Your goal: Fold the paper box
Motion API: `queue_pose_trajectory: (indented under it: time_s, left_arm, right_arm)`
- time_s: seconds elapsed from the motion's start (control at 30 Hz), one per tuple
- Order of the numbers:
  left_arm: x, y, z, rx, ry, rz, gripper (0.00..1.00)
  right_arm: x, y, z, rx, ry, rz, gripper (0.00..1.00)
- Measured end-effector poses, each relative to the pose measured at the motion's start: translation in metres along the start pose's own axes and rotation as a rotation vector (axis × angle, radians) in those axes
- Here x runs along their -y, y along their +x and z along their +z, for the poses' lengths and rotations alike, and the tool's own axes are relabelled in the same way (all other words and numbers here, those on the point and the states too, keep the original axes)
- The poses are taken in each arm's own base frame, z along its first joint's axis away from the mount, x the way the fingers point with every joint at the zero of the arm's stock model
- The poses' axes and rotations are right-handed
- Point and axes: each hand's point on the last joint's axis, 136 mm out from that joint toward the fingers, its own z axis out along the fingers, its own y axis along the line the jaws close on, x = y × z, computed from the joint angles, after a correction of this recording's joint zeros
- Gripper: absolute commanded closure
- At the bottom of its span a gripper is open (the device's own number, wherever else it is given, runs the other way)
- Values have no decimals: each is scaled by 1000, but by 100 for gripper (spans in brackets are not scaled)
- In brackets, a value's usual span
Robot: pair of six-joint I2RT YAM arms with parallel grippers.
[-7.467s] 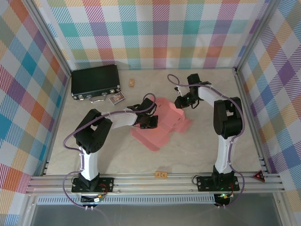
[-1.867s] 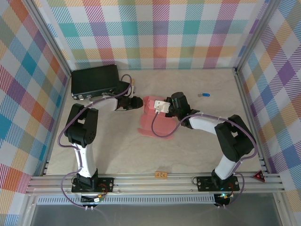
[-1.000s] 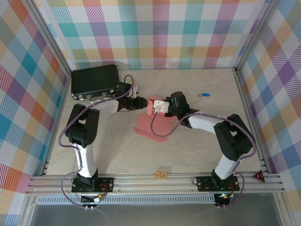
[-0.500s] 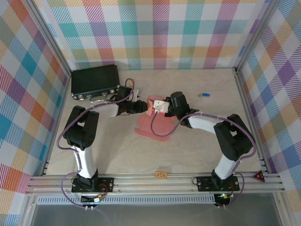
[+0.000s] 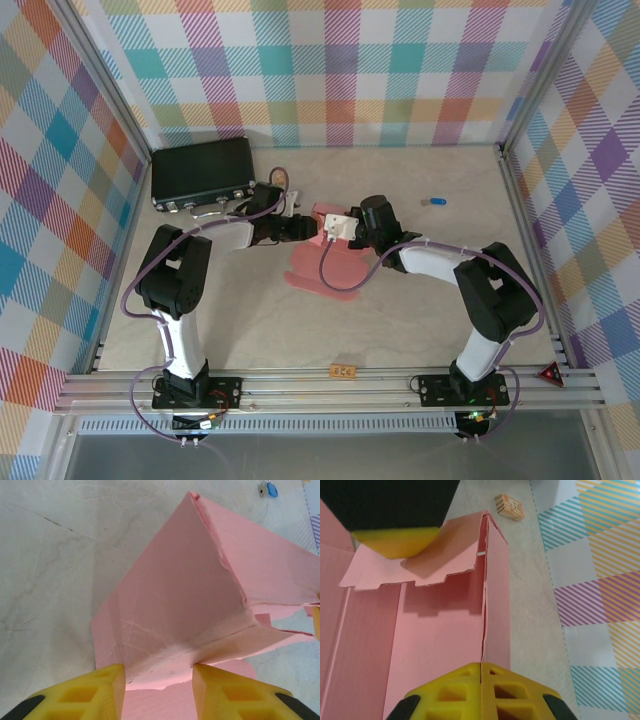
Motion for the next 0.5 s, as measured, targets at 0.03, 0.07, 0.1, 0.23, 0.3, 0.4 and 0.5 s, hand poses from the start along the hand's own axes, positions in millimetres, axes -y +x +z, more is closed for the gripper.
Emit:
queue_pose_trajectory:
  time_s: [0.03,0.07,0.1,0.23,0.3,0.4,0.5]
  left_arm:
    - [0,0,1,1,-5,6,60]
    - [0,0,1,3,-12,13,61]
    - [0,0,2,5,-19,18,61]
    - [-5,-4,3,29,-56,38,64]
    - [-8,-5,3,46,-74,47,65]
    - [-14,-5,4,62,-101,52,65]
    - [-19,-6,4,81,-129,59,63]
  right_arm:
    - [0,0,0,0,0,0,100]
    - [0,0,0,1,0,0,100]
    - [-1,-1,0,1,-1,-1,100]
    - [-2,-3,0,5,-4,-4,100]
    - [-3,-5,0,9,-6,-6,100]
    - [-6,-8,0,15,-11,-11,100]
    - [-11,-10,-1,17,-22,-15,100]
